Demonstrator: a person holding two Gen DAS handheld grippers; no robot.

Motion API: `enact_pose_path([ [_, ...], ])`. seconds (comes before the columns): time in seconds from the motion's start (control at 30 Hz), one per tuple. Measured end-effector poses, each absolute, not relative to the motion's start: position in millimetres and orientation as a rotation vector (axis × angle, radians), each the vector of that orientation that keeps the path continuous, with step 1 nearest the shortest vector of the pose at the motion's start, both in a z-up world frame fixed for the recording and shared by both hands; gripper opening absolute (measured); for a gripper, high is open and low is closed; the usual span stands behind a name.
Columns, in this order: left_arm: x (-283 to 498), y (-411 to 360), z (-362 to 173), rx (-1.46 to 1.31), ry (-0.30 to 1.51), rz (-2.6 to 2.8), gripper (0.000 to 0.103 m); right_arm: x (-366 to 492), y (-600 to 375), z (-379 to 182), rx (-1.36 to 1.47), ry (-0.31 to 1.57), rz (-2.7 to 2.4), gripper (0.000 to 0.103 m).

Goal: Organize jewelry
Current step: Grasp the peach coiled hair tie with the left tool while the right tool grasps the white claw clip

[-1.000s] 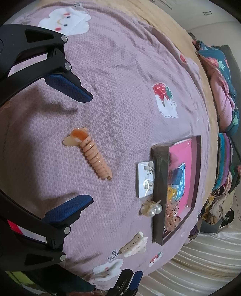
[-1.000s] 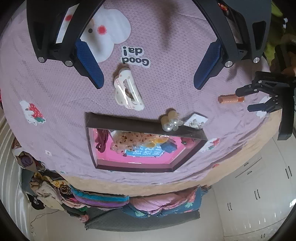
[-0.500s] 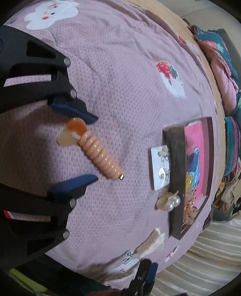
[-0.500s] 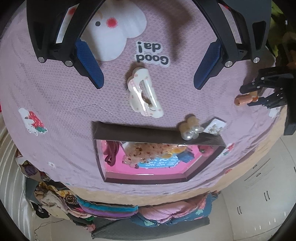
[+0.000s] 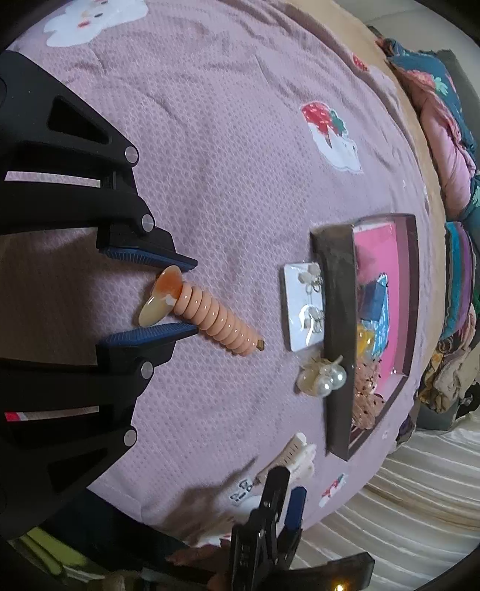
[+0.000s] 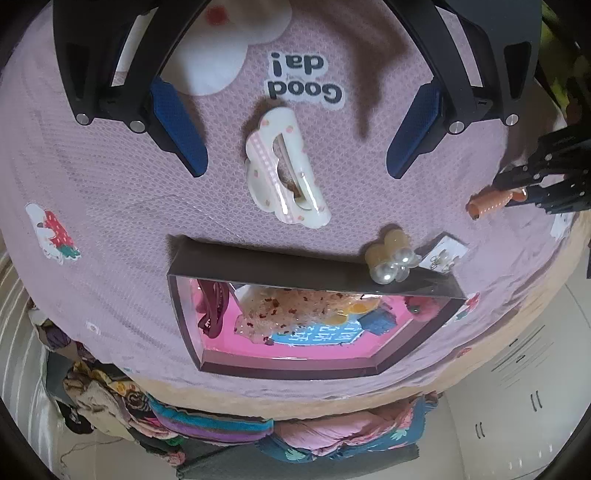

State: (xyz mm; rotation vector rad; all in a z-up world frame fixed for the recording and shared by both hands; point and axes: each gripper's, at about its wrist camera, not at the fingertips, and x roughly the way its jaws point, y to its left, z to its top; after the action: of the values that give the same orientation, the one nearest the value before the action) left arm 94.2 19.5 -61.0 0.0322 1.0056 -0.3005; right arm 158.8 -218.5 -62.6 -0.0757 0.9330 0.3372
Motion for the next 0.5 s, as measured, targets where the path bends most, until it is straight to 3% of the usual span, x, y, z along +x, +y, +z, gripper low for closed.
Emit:
enact_pose_path([
  [0.5,109,19,-53,-0.015,0.993,-0.309,0.021,189,-178,-57,-0.186,0.913,0.38,0.096],
])
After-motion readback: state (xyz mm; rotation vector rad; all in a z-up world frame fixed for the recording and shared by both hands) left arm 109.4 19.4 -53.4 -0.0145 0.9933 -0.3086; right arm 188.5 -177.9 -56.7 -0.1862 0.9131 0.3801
